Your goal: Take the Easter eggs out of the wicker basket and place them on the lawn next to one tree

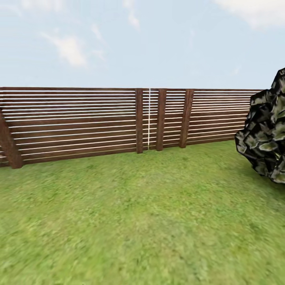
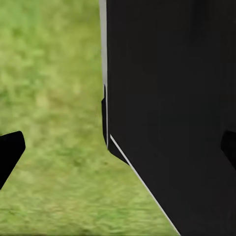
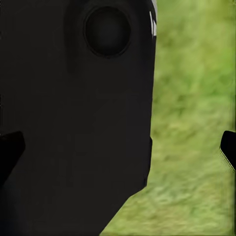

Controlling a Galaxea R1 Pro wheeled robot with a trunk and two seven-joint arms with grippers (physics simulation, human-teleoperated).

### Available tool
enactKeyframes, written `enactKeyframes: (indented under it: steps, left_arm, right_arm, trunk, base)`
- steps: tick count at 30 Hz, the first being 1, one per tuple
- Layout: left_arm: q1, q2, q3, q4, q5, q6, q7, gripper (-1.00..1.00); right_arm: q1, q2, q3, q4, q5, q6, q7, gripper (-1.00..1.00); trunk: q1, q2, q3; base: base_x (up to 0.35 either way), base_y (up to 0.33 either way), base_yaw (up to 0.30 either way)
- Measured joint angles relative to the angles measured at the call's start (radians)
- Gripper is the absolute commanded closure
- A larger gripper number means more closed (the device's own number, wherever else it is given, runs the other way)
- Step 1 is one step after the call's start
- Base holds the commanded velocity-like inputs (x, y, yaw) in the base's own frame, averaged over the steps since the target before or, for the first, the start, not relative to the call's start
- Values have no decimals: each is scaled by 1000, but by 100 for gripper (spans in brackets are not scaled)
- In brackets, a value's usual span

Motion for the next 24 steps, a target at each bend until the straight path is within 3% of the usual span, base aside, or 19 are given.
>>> enactKeyframes:
  steps: [24]
  left_arm:
    - [0,1,0,0,1,0,0,-100]
  right_arm:
    - [0,-1,-1,0,0,0,-3,-100]
  trunk:
    - [0,0,0]
  base:
    - [0,0,264]
